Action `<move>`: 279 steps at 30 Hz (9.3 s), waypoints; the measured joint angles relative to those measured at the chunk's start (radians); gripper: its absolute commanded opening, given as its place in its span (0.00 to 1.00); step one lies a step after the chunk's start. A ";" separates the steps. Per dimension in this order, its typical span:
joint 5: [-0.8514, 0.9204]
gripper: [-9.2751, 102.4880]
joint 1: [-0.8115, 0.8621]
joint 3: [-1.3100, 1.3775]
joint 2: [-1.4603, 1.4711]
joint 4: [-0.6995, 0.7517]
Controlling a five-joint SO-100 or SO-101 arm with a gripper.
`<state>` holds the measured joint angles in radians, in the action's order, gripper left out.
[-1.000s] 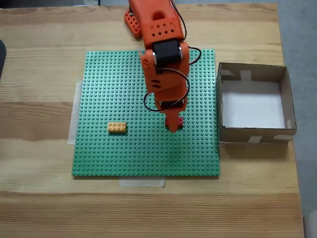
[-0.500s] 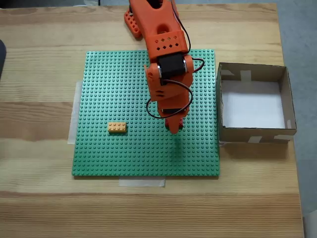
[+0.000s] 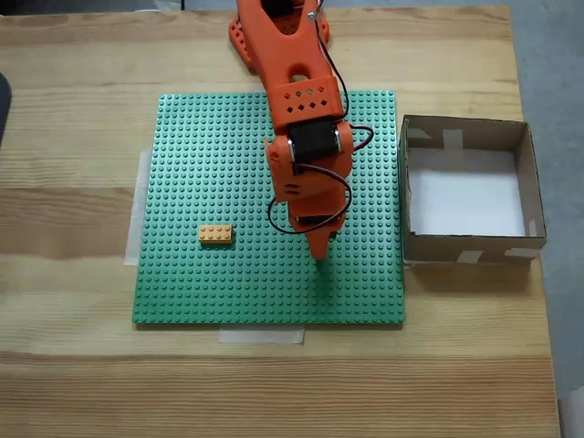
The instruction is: Pick the red lego block and put it in the box.
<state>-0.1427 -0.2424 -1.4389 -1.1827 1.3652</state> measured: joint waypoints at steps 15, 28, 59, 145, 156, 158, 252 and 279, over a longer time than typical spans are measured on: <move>0.071 0.36 -0.011 0.000 0.000 0.000; -0.008 0.33 -0.012 0.000 0.002 0.005; 0.031 0.11 -0.008 0.000 0.002 0.003; 0.020 0.07 -0.525 0.299 -0.279 0.097; 0.063 0.07 -0.555 0.443 -0.011 0.100; 0.063 0.07 -0.548 0.446 0.021 0.098; 0.118 0.07 -0.075 -0.707 -1.193 -0.491; 0.150 0.07 0.278 -1.565 -2.022 -0.568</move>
<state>0.0077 0.0353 -3.0035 -3.2045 0.7977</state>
